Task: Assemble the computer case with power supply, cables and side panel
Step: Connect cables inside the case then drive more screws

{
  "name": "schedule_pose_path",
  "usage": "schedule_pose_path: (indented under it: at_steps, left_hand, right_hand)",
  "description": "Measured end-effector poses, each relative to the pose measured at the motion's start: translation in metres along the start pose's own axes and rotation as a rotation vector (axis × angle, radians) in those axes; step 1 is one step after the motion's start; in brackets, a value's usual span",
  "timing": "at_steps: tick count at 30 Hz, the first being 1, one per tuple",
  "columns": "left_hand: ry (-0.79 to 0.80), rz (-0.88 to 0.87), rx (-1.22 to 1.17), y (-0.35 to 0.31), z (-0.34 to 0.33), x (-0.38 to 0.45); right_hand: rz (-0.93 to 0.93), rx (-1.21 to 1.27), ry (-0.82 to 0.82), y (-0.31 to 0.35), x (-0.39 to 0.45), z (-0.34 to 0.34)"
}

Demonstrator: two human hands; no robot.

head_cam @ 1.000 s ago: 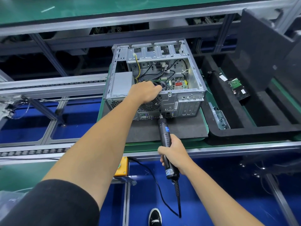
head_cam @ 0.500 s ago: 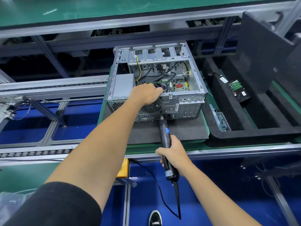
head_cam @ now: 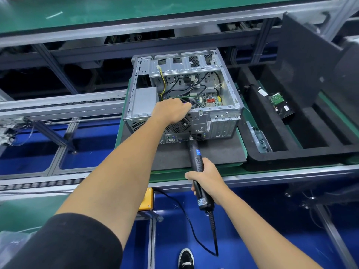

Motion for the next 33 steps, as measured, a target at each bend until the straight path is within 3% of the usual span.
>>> schedule_pose_path:
  at_steps: [11, 17, 20, 25, 33]
  left_hand:
    - [0.054, -0.064, 0.072, -0.008, 0.000, -0.005]
    - [0.065, -0.019, -0.066, -0.010, 0.005, -0.006]
    - [0.000, -0.135, -0.197, -0.028, 0.014, -0.010]
    - [-0.239, -0.350, -0.241, -0.090, 0.045, -0.012]
    - [-0.048, -0.581, -0.230, -0.183, 0.019, -0.013]
  right_hand:
    - [-0.009, -0.031, 0.010, 0.009, -0.009, 0.013]
    - [0.021, -0.040, -0.020, 0.009, -0.024, 0.035]
    - [0.047, -0.024, -0.078, 0.007, -0.030, 0.059]
    - [0.003, 0.048, -0.272, -0.007, -0.035, 0.110]
    - [0.031, 0.082, -0.418, 0.012, -0.030, 0.176]
Point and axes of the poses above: each hand's wrist, its own x-axis towards the middle knuckle, its own z-axis out of the back of the hand, y = z × x, the point moved 8 cm from there along x, towards the middle knuckle, and after that the axes turned 10 degrees about -x, right-handed, at the moved point
